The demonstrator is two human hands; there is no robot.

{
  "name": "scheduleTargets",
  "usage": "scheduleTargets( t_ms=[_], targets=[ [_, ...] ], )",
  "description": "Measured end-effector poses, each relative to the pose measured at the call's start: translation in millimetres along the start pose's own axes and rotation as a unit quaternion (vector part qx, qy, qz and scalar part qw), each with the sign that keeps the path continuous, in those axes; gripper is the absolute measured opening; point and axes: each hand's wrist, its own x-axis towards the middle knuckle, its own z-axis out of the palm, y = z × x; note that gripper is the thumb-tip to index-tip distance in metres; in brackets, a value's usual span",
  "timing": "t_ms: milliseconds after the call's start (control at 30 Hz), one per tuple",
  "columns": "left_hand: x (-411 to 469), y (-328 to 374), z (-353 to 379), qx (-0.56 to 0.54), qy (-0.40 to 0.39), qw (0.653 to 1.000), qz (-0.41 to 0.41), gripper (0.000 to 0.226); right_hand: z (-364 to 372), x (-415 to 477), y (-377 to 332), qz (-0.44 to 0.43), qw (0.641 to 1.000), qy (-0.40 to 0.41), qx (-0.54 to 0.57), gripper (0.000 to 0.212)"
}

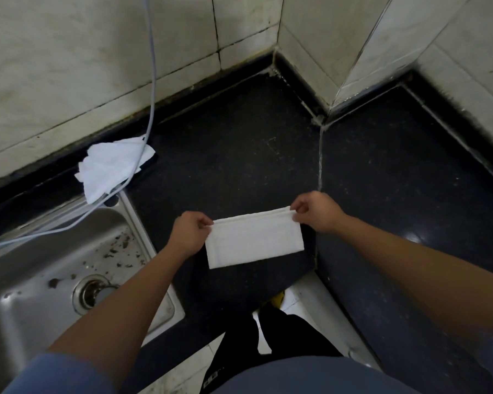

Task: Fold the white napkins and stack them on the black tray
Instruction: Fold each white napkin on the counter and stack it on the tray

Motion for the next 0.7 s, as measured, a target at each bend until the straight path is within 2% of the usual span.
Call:
scheduleTargets(
  t_ms=[167,333,400,467,533,600,700],
  targets=[
    [26.4,1.5,10.0,0.046,0.017,0.998,-0.025,0.010,7.9,22.3,-8.7,0.028,0.996,0.028,-0.075,0.008],
    [36.6,2.8,18.2,0.096,0.010,0.994,-0.048,0.009,16.9,28.0,-5.3,0.053,0.988,0.039,-0.139,0.013],
    [30.3,6.9,17.0,0.137,0.032,0.990,-0.022,0.015,16.5,22.3,-5.3,0.024,0.982,0.071,-0.176,0.017],
    [15.8,10.6,18.4,0.170,0.056,0.983,0.042,0.018,20.5,11.0,-7.2,-0.040,0.972,0.105,-0.206,0.018],
    [-4.1,13.1,25.8,0.187,0.043,0.975,0.111,0.014,34.3,-3.1,-11.6,-0.109,0.965,0.082,-0.223,0.020],
    [-24.2,8.5,38.3,0.209,0.013,0.967,0.148,0.012,55.1,-18.5,-11.9,-0.147,0.962,0.019,-0.228,0.019],
    [-45.7,-13.7,49.7,0.225,-0.014,0.966,0.129,0.016,74.9,-38.5,3.8,-0.121,0.965,-0.024,-0.233,0.020]
  ],
)
